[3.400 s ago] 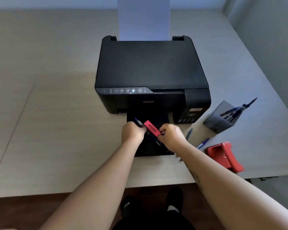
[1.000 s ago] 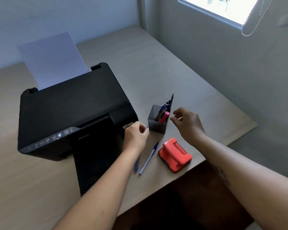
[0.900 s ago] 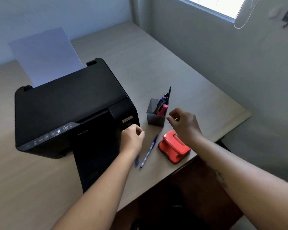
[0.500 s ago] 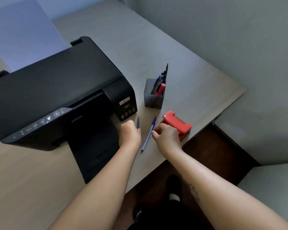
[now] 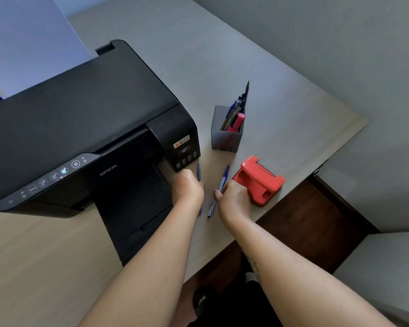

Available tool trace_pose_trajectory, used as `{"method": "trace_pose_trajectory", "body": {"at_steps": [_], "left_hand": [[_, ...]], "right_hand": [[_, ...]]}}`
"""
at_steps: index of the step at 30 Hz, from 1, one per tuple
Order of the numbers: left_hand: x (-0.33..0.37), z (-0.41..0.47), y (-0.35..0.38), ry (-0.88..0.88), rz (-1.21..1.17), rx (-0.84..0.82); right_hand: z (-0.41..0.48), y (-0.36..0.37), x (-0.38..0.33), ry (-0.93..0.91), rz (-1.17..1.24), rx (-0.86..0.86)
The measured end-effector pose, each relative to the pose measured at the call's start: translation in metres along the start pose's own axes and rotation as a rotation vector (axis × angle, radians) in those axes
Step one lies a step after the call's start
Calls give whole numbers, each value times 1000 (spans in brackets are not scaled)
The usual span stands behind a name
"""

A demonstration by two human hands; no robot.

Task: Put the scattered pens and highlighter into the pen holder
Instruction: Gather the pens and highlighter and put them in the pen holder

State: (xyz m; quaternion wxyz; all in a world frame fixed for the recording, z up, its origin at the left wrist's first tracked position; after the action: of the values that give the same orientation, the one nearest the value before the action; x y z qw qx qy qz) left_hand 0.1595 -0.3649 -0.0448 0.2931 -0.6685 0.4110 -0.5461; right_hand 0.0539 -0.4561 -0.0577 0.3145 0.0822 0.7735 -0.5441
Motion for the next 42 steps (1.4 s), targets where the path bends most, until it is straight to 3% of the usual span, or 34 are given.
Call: {"method": "trace_pose_trajectory", "body": {"at_steps": [12,20,29,42], "left_hand": [[3,2,-14,-109,-240,-134],[45,-8,-65,142,-438,-81],[136,-5,-109,354,-535,127],[148,27,-56,234,-379,211]], "right_hand": [[-2,-22,-5,96,117,-54],[0,-91,-45,-46,296,68],[70,-162,-94,-168,486,133],[136,-109,-88,-248,362,-171]]}}
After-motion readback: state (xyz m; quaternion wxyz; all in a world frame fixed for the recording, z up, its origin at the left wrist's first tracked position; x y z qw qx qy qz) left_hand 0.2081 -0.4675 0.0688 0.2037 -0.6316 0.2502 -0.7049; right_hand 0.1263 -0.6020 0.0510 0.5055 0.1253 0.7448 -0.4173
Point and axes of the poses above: each hand's wrist, its own z-axis towards the middle knuckle, its own y-axis out of the palm, x = y × z, the point moved 6 cm from there along z, towards the middle knuckle, and after that the axes turned 14 degrees about x, right-handed, at the moved point
